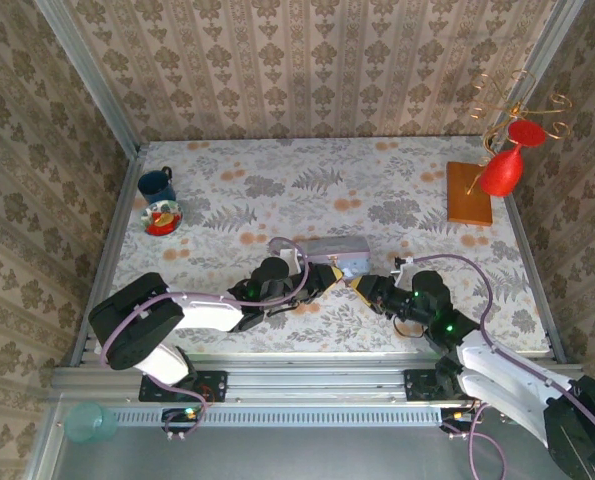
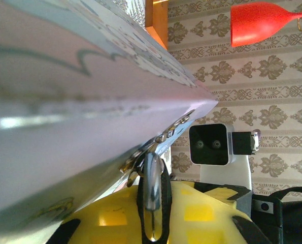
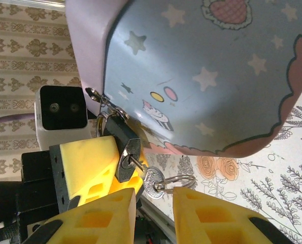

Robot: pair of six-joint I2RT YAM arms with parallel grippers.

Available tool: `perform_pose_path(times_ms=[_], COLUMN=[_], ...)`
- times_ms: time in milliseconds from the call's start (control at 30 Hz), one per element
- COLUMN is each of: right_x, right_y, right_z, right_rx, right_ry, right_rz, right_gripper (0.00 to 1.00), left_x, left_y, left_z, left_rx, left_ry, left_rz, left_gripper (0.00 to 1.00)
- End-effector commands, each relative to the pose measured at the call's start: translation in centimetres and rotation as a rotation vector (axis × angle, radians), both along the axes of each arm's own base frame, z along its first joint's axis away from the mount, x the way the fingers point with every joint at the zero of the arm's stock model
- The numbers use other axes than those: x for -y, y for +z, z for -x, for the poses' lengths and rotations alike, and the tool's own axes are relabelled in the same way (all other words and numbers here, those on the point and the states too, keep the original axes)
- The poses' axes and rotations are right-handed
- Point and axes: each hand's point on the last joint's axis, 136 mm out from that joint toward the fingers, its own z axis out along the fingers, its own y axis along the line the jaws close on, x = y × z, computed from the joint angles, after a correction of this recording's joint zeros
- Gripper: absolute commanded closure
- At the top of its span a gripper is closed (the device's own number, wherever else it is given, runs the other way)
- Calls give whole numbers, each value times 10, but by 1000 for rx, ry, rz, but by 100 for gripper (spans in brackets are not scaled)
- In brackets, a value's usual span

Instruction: Unlock the padlock with the key

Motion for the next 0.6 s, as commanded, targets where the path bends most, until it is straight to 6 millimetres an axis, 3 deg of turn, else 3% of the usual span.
perform_pose_path(times_ms=[0, 567], right_x=[-1, -9], right_y=[7, 19], right_z=[-6, -11], right_rx=[31, 54], right_ry=[-14, -1], right_rz=[5, -9], right_gripper=[73, 85], left_x=[6, 10], left_y=[23, 23], left_z=[0, 4], left_rx=[30, 32], left_ry=[0, -19], left_rz=[75, 69], left_gripper=[100, 100])
